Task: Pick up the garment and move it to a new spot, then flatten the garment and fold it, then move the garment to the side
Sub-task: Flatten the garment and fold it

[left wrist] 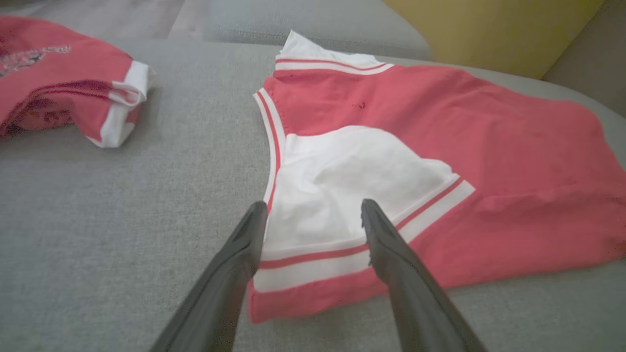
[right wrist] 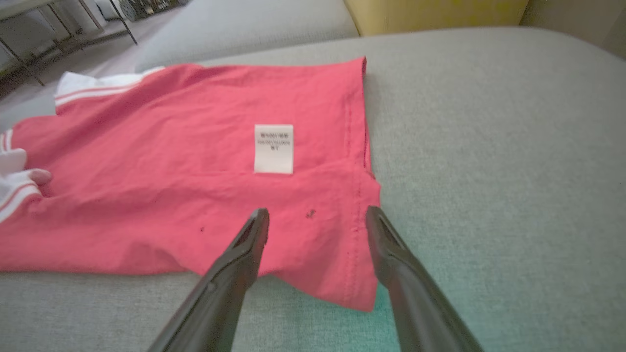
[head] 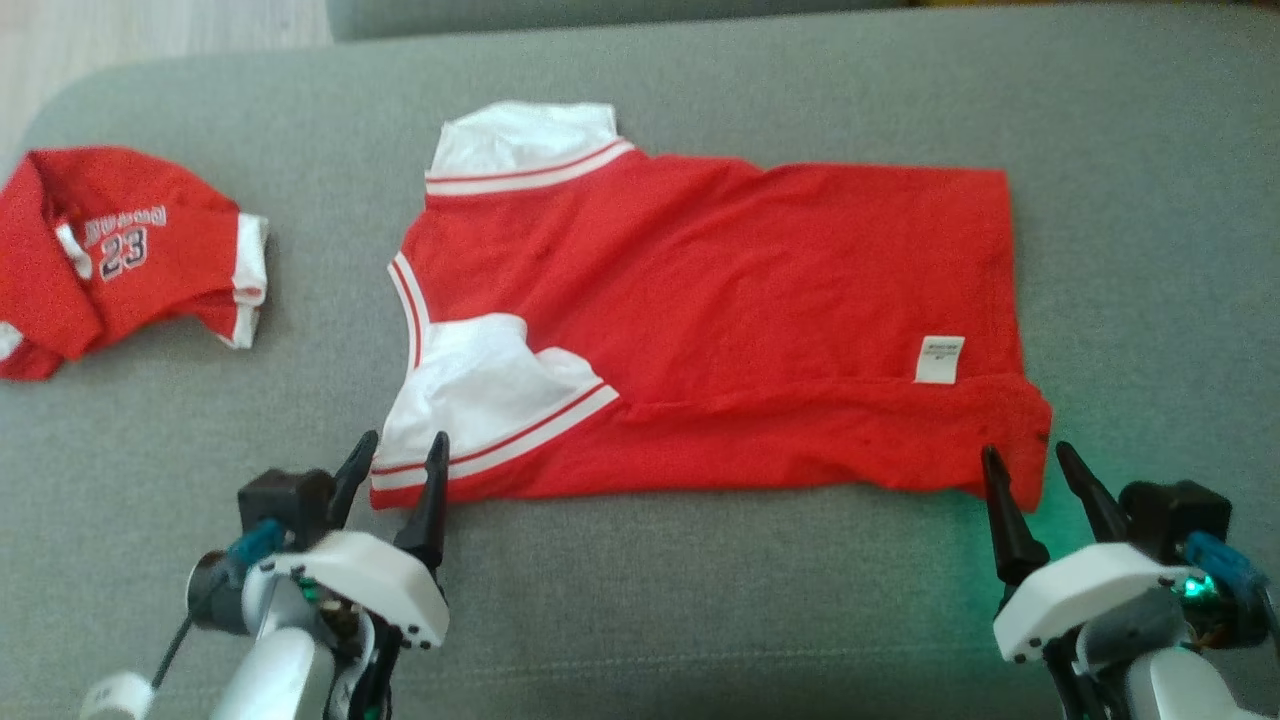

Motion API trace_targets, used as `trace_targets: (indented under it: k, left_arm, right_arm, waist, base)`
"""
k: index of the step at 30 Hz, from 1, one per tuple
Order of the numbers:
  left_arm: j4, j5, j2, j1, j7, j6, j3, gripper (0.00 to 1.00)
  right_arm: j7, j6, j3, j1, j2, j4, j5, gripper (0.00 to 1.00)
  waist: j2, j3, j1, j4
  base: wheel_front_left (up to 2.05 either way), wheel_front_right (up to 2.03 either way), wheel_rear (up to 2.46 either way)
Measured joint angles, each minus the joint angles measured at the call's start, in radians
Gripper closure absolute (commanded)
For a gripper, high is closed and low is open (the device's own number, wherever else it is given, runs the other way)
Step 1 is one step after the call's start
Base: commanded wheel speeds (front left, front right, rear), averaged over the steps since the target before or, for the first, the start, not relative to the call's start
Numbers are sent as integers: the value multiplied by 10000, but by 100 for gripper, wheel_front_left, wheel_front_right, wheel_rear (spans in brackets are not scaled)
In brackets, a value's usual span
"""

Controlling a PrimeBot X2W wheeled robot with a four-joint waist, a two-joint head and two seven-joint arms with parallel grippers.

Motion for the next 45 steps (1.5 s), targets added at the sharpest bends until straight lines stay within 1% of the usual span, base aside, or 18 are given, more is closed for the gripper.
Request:
trace_targets:
  k: [2, 3, 8, 13, 14, 15, 16, 17, 18, 24, 31, 39, 45]
  left_arm:
    - [477, -146, -17, -278, 224, -111, 2, 0]
    - [477, -146, -17, -278, 224, -111, 2, 0]
    - [1486, -491, -27, -801, 698, -198, 109, 0]
    - [1762, -807, -27, -1450, 1039, -474, 176, 0]
    - [1814, -888, -29, -1593, 1162, -550, 173, 40]
    - [1831, -940, -29, -1701, 1195, -598, 174, 65]
    - [1847, -953, -31, -1753, 1227, -604, 167, 100]
    - [1862, -957, -31, -1779, 1283, -631, 161, 100]
    - [1854, -965, -31, -1785, 1273, -708, 142, 100]
    - [1747, -965, -79, -1699, 951, -721, 117, 100]
    - [759, -1141, -98, -601, 828, -483, 125, 100]
    - [-443, -1312, 33, 681, 1231, -63, 121, 100]
    - [-740, -1386, 52, 1004, 1515, 31, 56, 100]
  right_arm:
    - [196, 0, -27, -89, 0, 59, -13, 0]
    - [196, 0, -27, -89, 0, 59, -13, 0]
    - [650, 0, -146, -348, 0, 213, -73, 0]
    - [1095, 0, -178, -436, 0, 451, -69, 0]
    - [1220, 0, -178, -475, 0, 493, -46, 0]
    - [1310, 0, -178, -530, 0, 514, -4, 30]
    - [1356, 0, -188, -604, 0, 514, 4, 58]
    - [1425, 0, -201, -679, 0, 516, 6, 84]
    - [1429, 0, -203, -741, 0, 520, 8, 100]
    - [1490, 0, -238, -819, 0, 522, 50, 100]
    - [1611, 0, -349, -755, 0, 364, -77, 100]
    - [2002, 0, -673, -111, -65, -25, -132, 100]
    - [2128, 0, -748, 98, -61, -247, 0, 100]
  waist:
    - [0, 232, 0, 16]
    - [0, 232, 0, 16]
    - [0, 770, 0, -19]
    - [0, 1192, 0, -55]
    - [0, 1254, 0, -55]
    - [0, 1304, 0, -54]
    - [0, 1343, 0, -52]
    - [0, 1372, 0, -44]
    - [0, 1392, 0, -36]
    - [0, 1409, 0, -13]
    - [0, 1137, 0, 48]
    - [0, 644, 0, 169]
    - [0, 479, 0, 174]
  base:
    - [0, 0, 0]
    - [0, 0, 0]
    - [0, 0, 0]
    - [0, 0, 0]
    - [0, 0, 0]
    - [0, 0, 0]
    - [0, 0, 0]
    - [0, 0, 0]
    - [0, 0, 0]
    - [0, 0, 0]
    - [0, 0, 0]
    - [0, 0, 0]
    - [0, 0, 0]
